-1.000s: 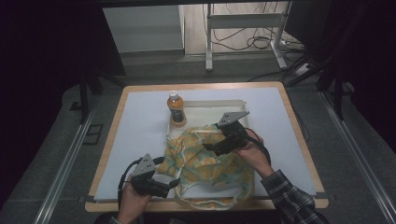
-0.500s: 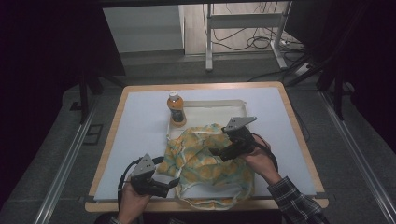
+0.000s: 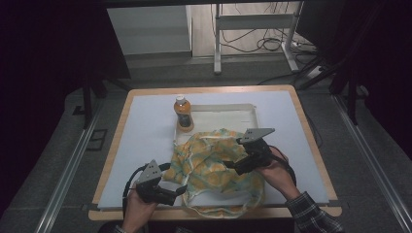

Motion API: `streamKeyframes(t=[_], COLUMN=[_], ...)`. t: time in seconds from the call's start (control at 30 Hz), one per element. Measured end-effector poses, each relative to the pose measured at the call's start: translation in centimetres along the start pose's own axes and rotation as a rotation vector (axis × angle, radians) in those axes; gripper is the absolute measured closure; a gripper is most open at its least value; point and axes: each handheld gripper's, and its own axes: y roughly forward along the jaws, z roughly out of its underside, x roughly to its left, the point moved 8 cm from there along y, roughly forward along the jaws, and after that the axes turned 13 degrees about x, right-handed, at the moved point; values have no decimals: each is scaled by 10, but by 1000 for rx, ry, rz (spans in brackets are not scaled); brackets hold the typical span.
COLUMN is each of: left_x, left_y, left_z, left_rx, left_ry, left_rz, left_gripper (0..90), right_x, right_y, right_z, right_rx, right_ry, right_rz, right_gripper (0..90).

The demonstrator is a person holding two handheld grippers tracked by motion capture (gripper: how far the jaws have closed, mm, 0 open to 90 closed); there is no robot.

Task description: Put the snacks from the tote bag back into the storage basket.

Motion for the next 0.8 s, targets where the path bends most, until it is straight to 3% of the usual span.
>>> streamKeyframes(t=[0.5, 0.8], left_x=[0, 0], left_y=[-1, -1], left_z=[0, 0], left_rx=[-5, -3], left_ry=[0, 2], left_rz=[-2, -4], left_gripper=[19, 19], right_x=[5, 4], right_y=[-19, -28], right_z=[17, 37], right_rx=[-27, -23], right_ry=[26, 50], right_rz=[6, 20], right_gripper=[39, 39])
